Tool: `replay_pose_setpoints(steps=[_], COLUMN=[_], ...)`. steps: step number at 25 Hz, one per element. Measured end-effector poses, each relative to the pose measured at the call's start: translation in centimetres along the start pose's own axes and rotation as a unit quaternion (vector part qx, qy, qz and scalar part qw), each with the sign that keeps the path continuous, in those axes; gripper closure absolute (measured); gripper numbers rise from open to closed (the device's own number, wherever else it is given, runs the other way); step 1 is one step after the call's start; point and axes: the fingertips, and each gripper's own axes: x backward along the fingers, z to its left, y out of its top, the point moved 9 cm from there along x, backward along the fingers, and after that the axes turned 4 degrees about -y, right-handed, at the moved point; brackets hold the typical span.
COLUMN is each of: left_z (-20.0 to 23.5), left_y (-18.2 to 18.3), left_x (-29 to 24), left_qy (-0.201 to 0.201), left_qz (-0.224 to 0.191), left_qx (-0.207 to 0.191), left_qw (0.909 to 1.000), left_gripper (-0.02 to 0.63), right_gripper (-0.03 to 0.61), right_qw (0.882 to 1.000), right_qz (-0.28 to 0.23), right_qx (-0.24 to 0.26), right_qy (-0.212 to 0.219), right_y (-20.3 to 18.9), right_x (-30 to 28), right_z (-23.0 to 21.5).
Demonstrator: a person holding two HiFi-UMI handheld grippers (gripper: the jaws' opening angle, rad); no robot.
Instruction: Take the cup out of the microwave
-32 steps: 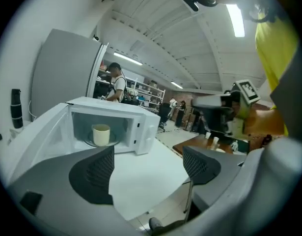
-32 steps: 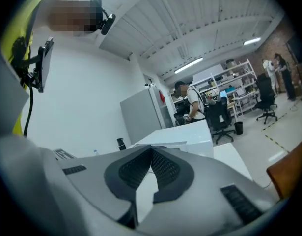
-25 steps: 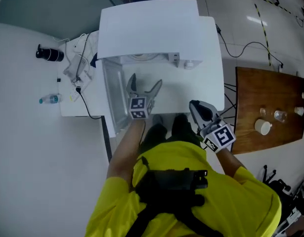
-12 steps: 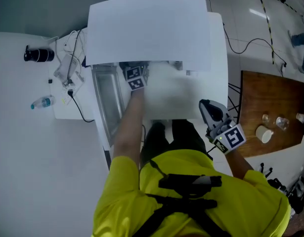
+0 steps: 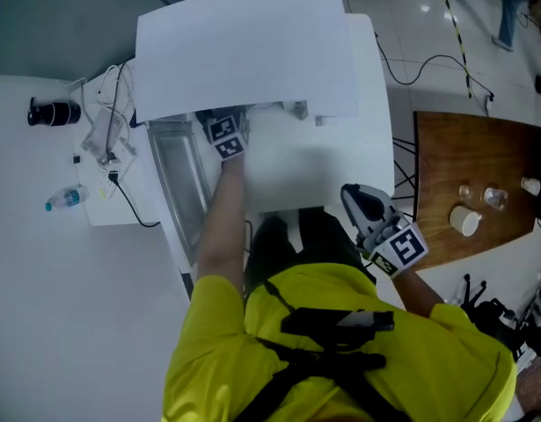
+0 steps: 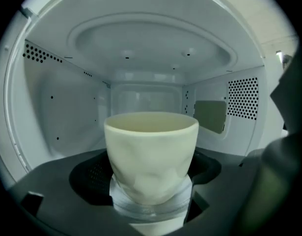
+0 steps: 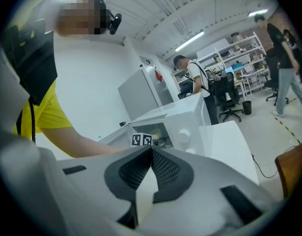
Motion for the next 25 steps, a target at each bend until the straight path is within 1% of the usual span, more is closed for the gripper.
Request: replay_pose_setpoints(steps=[3, 6, 10, 14, 16, 19, 22, 25], left_z=[-0.1, -0.9, -3.5, -7.1, -9.7, -14.6, -20.0, -25.6], left_y=[-0.1, 0.0, 0.0, -2.0, -3.6, -5.5, -6.6, -7.0], left_x=[2.3, 6.3, 13.0, 18.7, 19.9, 19.5, 17.0, 13.6], left_qy=[-0.001, -0.017, -0.057, -0.109, -0.152, -0.225, -0.288, -0.329], left_qz=[-0.010, -0.018, -0.023, -0.001, 0.015, 0.039, 0.036, 0.031], left_qx=[0.017, 0.011, -0.003, -0.018, -0.034, -0.065, -0.097, -0.112], left_qw=[0.9998, 0.9996, 0.9981, 0.9938, 0.9876, 0.9714, 0.9521, 0.9371], left_gripper=[0.176, 0.176, 0.178, 0.178, 0.178, 0.178, 0.178, 0.178], right_gripper=[0.572, 0.572, 0.572, 0.572, 0.572, 0.572, 0.572, 0.572], right_qw=[1.000, 1.000, 0.999, 0.998, 0.997, 0.994, 0.990, 0.984], right_qz=[-0.002, -0.007, -0.020, -0.031, -0.032, -0.033, -0.038, -0.041], right_qx=[-0.004, -0.007, -0.009, -0.018, -0.023, -0.029, -0.035, -0.045], right_qy=[-0.005, -0.015, -0.028, -0.052, -0.071, -0.102, -0.132, -0.165], right_y=[-0.4, -0.8, -0.8, -1.2, -1.5, -2.1, -2.6, -3.5], right_x=[0.5, 0.8, 0.9, 1.6, 2.3, 3.9, 6.1, 8.9], right_z=[0.5, 0.8, 0.9, 0.1, -0.9, -2.6, -4.1, -5.4])
